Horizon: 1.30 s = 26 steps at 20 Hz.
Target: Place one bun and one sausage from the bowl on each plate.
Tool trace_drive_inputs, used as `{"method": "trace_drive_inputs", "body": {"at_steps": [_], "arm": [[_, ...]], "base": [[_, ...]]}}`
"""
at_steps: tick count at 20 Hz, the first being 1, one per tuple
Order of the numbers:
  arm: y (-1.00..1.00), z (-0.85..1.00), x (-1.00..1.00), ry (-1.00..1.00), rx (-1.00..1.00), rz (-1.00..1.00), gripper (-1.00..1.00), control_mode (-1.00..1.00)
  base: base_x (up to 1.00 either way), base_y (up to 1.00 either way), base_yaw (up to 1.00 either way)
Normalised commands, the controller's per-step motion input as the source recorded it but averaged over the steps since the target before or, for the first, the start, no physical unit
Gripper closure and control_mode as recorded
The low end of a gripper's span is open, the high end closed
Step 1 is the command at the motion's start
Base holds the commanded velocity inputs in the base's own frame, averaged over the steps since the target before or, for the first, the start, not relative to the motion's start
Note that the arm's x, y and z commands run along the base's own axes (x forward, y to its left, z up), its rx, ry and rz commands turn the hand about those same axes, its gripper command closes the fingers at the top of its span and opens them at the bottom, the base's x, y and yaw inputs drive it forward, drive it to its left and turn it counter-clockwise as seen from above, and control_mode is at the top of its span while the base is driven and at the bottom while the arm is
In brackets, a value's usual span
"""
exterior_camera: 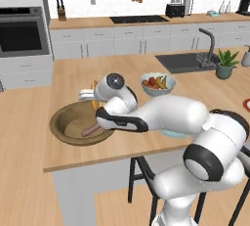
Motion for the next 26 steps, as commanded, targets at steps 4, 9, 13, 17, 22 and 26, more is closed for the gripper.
{"method": "trace_drive_inputs", "body": {"at_steps": [4,9,13,17,22,26], "arm": [[-0.55,1.00,-0.24,0.00,0.00,0.00,1.00,-1.00],[-0.78,1.00,-0.38,0.36,0.01,-0.01,1.00,-1.00],[-0.88,0.31,-0.76,0.40,0.04,0.00,1.00,-1.00],[-0.47,-0.38,-0.91,0.15,0.00,-0.04,1.00,-1.00],[-0.36,-0.12,-0.66,0.12,-0.12,-0.03,1.00,-1.00],[-0.24,-0.56,-0.36,0.04,-0.23,0.00,1.00,-1.00]], "base": [[0.00,0.00,0.00],[0.00,0.00,0.00],[0.00,0.00,0.00],[0.00,0.00,0.00],[0.00,0.00,0.00],[0.00,0.00,0.00]]}}
